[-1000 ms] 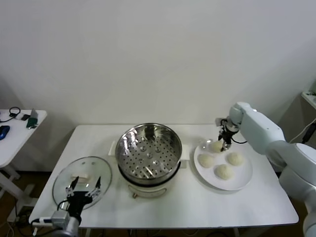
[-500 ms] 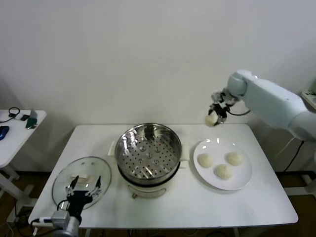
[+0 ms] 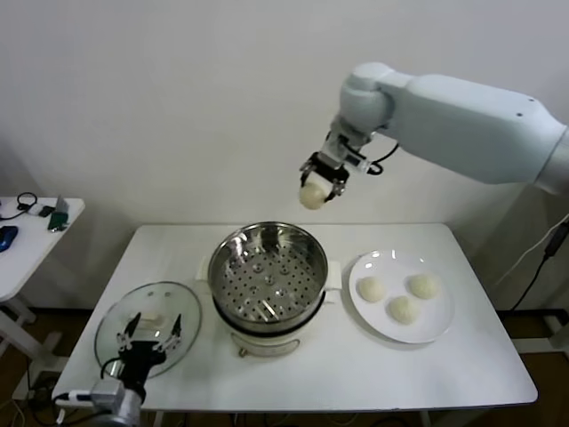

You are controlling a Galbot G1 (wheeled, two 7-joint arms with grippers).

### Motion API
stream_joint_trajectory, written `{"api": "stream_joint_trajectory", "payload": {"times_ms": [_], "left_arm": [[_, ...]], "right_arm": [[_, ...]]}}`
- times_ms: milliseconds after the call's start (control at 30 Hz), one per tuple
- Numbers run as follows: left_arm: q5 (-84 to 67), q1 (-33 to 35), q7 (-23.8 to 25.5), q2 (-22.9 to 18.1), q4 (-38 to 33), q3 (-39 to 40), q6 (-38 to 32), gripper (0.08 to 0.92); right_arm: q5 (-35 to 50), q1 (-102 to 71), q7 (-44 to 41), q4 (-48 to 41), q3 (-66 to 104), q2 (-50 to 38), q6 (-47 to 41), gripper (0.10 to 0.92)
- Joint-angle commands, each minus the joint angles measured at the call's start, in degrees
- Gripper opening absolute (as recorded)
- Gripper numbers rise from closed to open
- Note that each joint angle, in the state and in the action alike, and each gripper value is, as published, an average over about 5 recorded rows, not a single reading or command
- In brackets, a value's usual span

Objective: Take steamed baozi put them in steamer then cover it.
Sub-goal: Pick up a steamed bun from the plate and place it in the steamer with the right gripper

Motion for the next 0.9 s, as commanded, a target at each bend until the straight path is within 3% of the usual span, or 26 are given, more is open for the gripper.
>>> {"api": "stream_joint_trajectory", "payload": {"times_ms": [33, 900], "left_arm": [[-0.24, 0.57, -0.02, 0.35, -0.41, -0.38, -0.35, 0.823], [-0.03, 0.21, -0.19, 0.16, 0.59, -0.63, -1.05, 0.823]], "right_arm": [[-5.90, -2.62, 2.19, 2.41, -5.03, 7.99, 4.93, 0.648], [-19.01, -19.81, 7.43, -19.42, -0.03, 15.66, 8.16, 0.647]]}}
